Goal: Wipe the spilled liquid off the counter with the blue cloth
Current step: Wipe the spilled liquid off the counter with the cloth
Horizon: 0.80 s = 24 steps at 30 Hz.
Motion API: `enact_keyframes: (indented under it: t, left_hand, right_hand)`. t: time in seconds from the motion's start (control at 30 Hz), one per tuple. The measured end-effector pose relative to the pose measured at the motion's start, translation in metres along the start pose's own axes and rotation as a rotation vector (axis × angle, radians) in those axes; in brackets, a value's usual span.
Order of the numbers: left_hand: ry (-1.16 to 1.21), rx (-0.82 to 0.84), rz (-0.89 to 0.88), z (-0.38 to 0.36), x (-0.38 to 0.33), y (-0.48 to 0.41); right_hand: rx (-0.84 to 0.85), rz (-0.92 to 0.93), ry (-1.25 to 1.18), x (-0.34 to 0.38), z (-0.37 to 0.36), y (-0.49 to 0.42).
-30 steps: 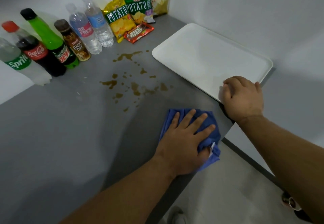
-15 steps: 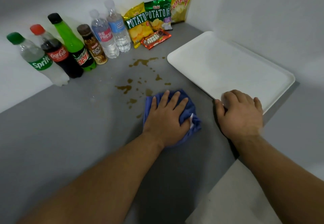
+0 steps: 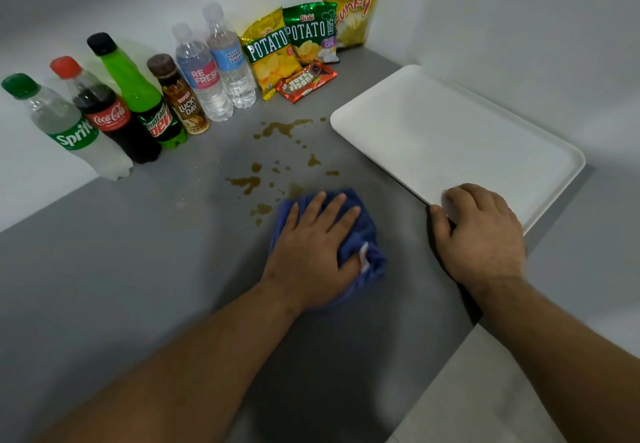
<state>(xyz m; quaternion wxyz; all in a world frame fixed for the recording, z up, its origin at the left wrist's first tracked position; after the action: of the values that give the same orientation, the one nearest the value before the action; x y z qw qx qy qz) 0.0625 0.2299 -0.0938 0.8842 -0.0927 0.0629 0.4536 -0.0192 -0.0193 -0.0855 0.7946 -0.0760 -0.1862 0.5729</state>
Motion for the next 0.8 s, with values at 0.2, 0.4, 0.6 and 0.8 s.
enact_keyframes:
  t: [0.2,0.4,0.6,0.8]
  left_hand:
    - [-0.039,0.06,0.098,-0.007,-0.013,-0.062]
    - [0.027,0.075,0.127,-0.014,-0.061,-0.025]
    - [0.176,0.168,0.116,-0.001,-0.074,-0.004]
    - [0.388,-0.039,-0.033,0.037,0.005,0.038]
  right_hand:
    - [-0.02,0.014,0.021,0.0,-0.002,-0.001]
    - [-0.008,0.013,0.02,0.001,0.0,-0.002]
    - [0.083,0.024,-0.01,0.005,0.007,-0.003]
    - [-0.035,0.146,-0.115,0.039,0.031,-0.002]
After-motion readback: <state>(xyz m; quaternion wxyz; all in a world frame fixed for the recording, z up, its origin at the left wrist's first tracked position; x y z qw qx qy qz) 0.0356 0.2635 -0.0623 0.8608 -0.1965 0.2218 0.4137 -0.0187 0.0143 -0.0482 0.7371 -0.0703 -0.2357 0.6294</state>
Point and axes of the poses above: each hand's wrist, its own y-axis away from the middle knuckle, its own z-axis out of the back of the hand, x = y × z, the point moved 3 cm from there along -y, towards the middle knuckle, and after that the axes turned 8 degrees about z, right-handed, at the moved point
